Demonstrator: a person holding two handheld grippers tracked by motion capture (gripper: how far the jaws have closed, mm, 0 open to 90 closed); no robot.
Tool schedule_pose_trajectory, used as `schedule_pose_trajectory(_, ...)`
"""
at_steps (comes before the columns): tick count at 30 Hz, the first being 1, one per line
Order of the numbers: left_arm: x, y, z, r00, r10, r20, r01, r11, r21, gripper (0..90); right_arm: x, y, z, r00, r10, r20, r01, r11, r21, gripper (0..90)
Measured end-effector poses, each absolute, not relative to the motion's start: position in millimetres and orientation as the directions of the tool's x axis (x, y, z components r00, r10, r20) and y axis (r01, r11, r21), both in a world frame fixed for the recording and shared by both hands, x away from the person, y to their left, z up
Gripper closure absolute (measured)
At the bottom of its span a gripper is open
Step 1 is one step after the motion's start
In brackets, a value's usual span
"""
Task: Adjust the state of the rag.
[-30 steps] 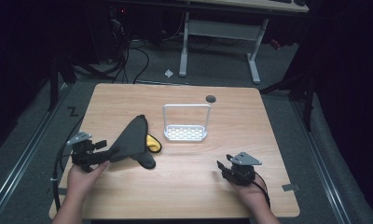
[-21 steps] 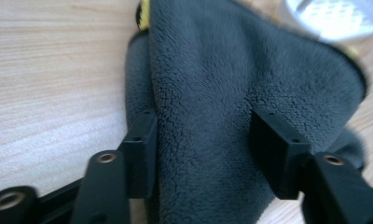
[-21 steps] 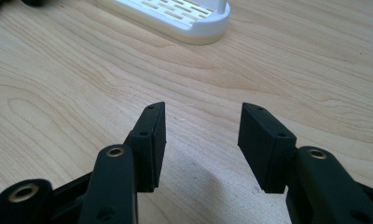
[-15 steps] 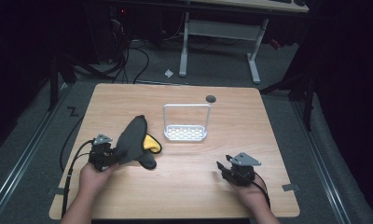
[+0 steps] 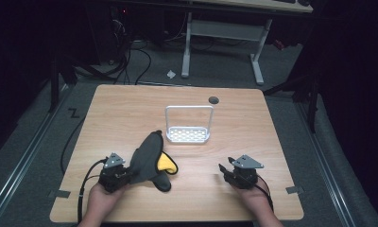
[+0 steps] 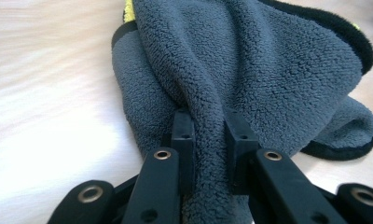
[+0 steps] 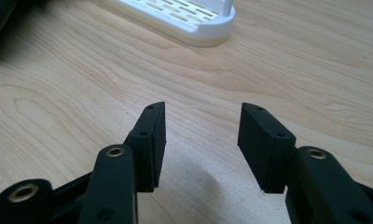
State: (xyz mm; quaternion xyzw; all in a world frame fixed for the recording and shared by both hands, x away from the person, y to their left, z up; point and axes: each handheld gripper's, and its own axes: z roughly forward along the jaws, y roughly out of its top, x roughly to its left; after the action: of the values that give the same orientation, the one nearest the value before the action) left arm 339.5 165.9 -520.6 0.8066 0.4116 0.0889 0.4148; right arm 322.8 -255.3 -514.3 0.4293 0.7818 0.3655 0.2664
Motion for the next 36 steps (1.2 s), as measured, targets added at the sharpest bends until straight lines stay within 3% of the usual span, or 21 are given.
schedule_pose_trajectory(11, 339, 122, -524, 0.717, 0.656, -0.237, 0.561, -0.34, 0.755, 74.7, 322, -252, -515, -0.498, 0.86, -0.109, 0.473, 0.375, 0.797, 51.7)
schedule_pose_trajectory(13, 338, 123, -522, 0.708, 0.663, -0.244, 0.564, -0.324, 0.759, 69.0, 322, -252, -516, -0.5, 0.859, -0.11, 0.473, 0.377, 0.796, 51.5)
schedule_pose_trajectory(17, 334, 128, -517, 0.697, 0.679, -0.233, 0.558, -0.309, 0.77, 48.6, 322, -253, -516, -0.499, 0.861, -0.104, 0.477, 0.373, 0.796, 51.2)
schedule_pose_trajectory(21, 324, 137, -505, 0.688, 0.698, -0.197, 0.525, -0.291, 0.8, 40.1, 322, -251, -517, -0.503, 0.858, -0.106, 0.476, 0.378, 0.794, 50.8)
schedule_pose_trajectory(27, 314, 131, -491, 0.707, 0.668, -0.233, 0.505, -0.245, 0.828, 39.0, 322, -249, -517, -0.511, 0.852, -0.113, 0.472, 0.388, 0.791, 50.6)
schedule_pose_trajectory(32, 310, 108, -492, 0.744, 0.63, -0.224, 0.491, -0.287, 0.823, 39.9, 322, -247, -517, -0.514, 0.851, -0.107, 0.473, 0.386, 0.792, 50.3)
schedule_pose_trajectory(36, 309, 73, -497, 0.771, 0.616, -0.161, 0.462, -0.368, 0.807, 39.5, 321, -241, -518, -0.531, 0.842, -0.099, 0.472, 0.391, 0.79, 49.9)
